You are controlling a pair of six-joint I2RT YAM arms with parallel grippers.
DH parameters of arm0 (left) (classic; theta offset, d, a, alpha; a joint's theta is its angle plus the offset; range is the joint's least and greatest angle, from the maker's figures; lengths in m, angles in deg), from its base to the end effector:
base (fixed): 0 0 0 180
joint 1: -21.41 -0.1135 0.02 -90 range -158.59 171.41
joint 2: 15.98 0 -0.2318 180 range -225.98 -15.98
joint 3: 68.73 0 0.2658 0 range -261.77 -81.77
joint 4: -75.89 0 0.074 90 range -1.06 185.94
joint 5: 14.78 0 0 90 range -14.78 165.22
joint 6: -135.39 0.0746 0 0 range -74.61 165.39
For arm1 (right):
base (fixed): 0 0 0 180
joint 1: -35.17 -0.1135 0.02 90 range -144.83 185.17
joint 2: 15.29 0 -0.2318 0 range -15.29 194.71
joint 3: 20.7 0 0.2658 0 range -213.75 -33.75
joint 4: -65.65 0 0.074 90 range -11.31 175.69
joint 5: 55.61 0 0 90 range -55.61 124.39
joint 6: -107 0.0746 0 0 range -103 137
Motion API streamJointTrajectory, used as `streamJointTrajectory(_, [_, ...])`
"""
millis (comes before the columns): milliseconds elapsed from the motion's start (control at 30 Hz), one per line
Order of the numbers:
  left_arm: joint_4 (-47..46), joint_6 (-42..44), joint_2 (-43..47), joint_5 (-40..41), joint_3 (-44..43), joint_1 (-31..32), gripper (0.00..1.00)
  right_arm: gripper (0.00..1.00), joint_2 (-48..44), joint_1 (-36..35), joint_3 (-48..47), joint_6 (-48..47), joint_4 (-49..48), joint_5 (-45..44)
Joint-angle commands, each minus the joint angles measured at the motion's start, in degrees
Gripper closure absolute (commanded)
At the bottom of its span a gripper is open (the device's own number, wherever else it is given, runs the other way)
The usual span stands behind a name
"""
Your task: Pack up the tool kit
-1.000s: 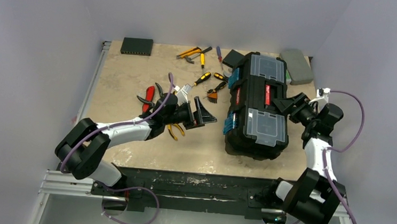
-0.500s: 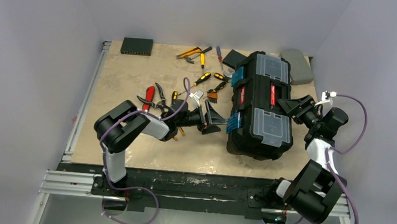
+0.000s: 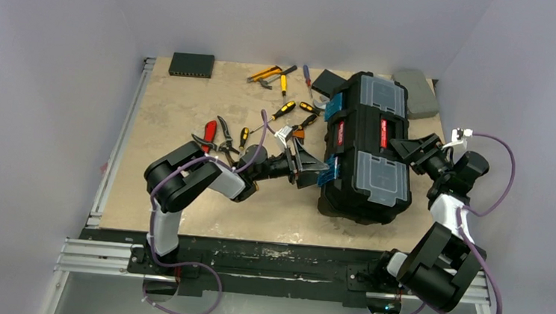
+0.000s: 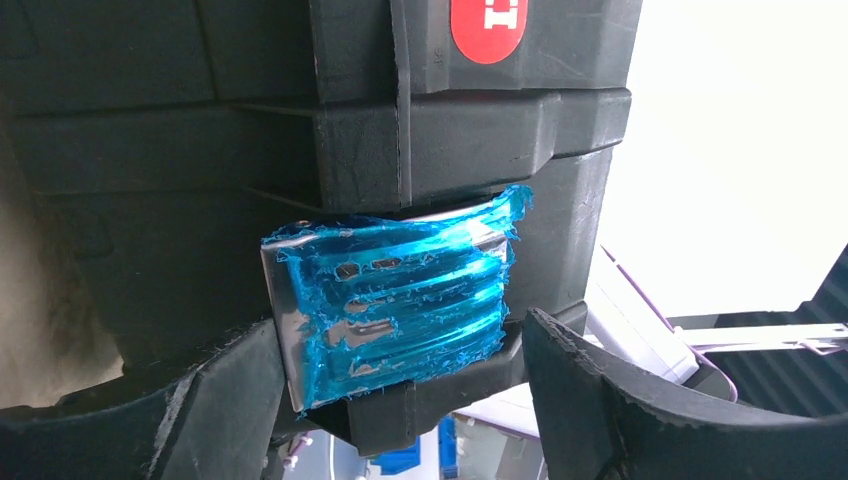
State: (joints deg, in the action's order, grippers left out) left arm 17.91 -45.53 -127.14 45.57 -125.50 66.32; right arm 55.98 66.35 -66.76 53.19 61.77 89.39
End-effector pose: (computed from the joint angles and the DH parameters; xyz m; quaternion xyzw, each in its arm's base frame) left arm 0.2551 -0.3064 0.1223 -0.0870 0.6821 -0.7188 0.1026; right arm 0.2839 -0.1004 0.1773 0.1895 0.7539 0.4028 0.4832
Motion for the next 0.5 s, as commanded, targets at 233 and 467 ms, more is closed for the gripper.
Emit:
streamJointTrajectory(233, [-10.6, -5.2, -2.1, 0.6, -10.3, 4.4, 0.3, 0.99, 5.1, -2.0, 6.4, -2.6, 18.0, 2.2])
streamJointTrajectory(467, [-10.6, -6.0, -5.4, 1.2, -14.2, 4.7, 0.56, 0.99, 3.5, -2.1, 5.2, -4.4, 21.1, 0.8])
